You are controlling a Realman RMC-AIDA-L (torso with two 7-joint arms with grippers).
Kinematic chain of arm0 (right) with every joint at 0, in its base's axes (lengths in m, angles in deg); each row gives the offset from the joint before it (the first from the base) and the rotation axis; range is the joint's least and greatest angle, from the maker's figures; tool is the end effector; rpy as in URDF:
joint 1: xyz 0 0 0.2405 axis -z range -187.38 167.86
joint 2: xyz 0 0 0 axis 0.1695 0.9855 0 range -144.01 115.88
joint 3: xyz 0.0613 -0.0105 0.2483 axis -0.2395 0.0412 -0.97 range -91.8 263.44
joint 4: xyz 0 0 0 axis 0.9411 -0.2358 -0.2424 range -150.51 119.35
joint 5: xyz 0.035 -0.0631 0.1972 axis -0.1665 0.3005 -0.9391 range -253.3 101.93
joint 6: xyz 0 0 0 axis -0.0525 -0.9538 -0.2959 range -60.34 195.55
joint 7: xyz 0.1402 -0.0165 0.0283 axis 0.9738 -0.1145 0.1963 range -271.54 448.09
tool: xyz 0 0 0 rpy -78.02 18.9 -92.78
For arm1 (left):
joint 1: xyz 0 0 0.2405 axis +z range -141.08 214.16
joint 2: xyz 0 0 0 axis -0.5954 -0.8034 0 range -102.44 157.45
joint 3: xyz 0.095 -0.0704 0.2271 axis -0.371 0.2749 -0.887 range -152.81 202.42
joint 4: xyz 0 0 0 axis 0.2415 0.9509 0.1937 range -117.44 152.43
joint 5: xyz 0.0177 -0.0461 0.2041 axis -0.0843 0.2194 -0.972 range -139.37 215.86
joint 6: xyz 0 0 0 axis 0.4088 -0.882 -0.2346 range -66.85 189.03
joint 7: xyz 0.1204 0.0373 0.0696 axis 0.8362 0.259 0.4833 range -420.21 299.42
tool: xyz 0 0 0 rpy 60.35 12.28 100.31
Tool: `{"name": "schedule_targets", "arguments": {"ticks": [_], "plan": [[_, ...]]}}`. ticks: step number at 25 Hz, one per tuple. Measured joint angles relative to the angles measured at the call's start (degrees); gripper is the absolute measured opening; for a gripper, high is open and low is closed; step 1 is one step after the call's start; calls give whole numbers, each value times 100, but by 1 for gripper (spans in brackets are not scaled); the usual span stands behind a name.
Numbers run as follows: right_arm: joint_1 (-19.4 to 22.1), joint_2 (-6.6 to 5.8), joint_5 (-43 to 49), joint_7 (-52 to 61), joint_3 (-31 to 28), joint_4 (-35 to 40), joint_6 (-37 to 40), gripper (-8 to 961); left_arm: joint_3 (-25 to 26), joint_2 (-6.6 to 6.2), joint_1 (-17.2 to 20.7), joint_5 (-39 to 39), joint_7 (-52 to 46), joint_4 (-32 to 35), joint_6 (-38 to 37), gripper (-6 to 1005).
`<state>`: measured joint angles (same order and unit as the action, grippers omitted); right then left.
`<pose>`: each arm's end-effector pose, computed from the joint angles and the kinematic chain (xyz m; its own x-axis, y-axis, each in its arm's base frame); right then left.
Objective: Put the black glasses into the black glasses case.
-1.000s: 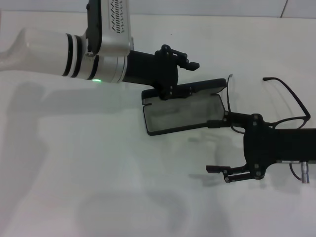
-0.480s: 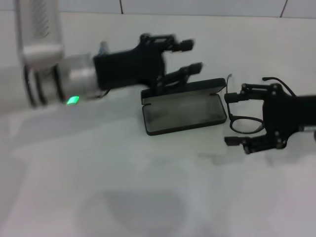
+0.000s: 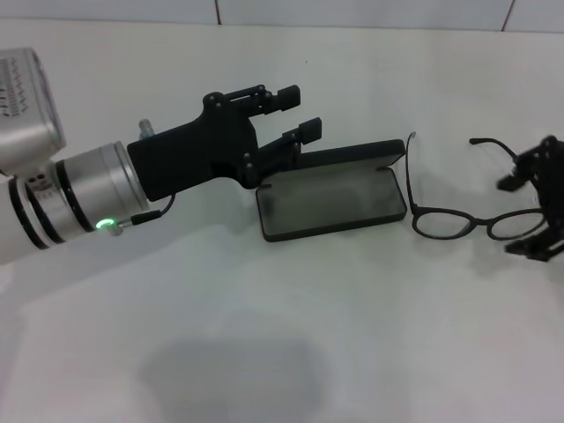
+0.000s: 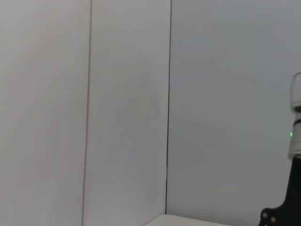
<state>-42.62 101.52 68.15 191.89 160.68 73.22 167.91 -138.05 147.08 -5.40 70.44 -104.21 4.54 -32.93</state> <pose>0.1644 0.3411 0.0490 0.9073 0.0554 0.4168 0.1381 -0.9756 -0.1709 -0.2283 0.3327 -0.0371 0.6785 0.0131 0.7344 0.3160 -0.9078 -0.2757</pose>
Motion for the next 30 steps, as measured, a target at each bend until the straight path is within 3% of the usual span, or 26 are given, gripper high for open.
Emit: {"name": "schedule_targets", "arguments": {"ticks": [8,12,17,23,30], "plan": [[-261,12,607,414,584,-533,-372,776,0,-7,53,15,26,119,182,483],[-391,28,630,418,989,-1131,-1087,757,-7,8,53,-17,50,144,228,484],[-664,40,618,399,1185,-1742,-1419,668,-9,11,50,-6,56,145,229,484],[-684,42,590,290,1264,-1863,-1577,561,-9,13,59,-6,90,145,236,485],[-610,28,519,213,1254,-1826,-1562,307,-9,14,63,2,115,145,236,485]]}}
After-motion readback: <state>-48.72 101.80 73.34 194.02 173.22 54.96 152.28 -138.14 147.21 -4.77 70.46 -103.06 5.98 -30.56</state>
